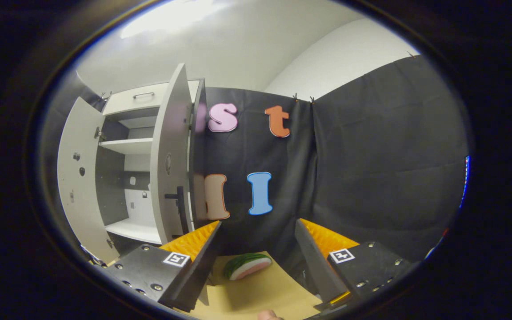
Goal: Grasp the bottle in the cabinet with the left hand and place it on the coaster, then close the right door with the right hand and the left door with the left hand.
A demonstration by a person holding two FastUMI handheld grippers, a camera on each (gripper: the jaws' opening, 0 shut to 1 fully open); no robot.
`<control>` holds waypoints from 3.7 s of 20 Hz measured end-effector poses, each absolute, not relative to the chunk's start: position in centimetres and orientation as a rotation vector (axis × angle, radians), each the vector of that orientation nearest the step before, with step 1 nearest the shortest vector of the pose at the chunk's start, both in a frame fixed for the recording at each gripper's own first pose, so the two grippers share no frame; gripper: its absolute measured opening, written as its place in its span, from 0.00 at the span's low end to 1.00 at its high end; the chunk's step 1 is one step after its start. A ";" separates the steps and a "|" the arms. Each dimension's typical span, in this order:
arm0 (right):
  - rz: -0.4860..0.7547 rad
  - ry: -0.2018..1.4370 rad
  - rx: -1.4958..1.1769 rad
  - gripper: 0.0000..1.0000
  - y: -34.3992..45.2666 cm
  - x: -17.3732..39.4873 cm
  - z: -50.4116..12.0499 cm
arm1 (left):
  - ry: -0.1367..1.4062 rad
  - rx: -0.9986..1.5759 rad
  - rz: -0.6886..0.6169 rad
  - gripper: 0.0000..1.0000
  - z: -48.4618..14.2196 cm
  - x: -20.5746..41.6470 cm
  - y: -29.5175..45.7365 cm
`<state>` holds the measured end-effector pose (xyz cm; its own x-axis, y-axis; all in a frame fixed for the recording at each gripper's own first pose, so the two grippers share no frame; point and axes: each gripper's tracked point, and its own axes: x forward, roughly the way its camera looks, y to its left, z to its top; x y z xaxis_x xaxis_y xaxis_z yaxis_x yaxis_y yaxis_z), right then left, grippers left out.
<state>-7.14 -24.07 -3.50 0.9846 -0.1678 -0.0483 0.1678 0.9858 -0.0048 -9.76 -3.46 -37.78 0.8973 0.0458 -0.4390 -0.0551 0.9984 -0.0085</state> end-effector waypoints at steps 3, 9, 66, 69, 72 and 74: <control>-0.168 0.047 0.004 0.98 -24.1 -7.2 -3.5 | 0.425 -0.014 0.053 0.86 -36.1 -9.8 -3.5; -0.163 0.053 0.022 0.98 -24.1 -7.6 -4.1 | 0.334 0.016 0.046 0.96 -30.9 -9.1 -4.0; 0.305 0.209 0.108 0.99 -5.3 -1.8 -10.8 | 0.218 -0.025 0.246 0.95 -8.2 -4.9 -1.1; 0.231 0.184 0.100 0.99 -7.8 -2.1 -9.7 | 0.215 -0.029 0.266 0.95 -8.1 -5.8 -0.1; 0.100 0.147 0.063 0.98 -13.5 -2.4 -7.6 | 0.219 -0.023 0.289 0.95 -8.3 -6.6 0.8; 0.034 0.123 0.058 0.98 -16.3 -1.8 -6.2 | 0.215 -0.029 0.301 0.95 -8.4 -6.8 1.0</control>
<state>-1.79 -16.27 -6.18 0.9918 0.0375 -0.1219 -0.0304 0.9977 0.0600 -6.81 0.98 -8.35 0.9323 0.2909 -0.2147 -0.2971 0.9548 0.0034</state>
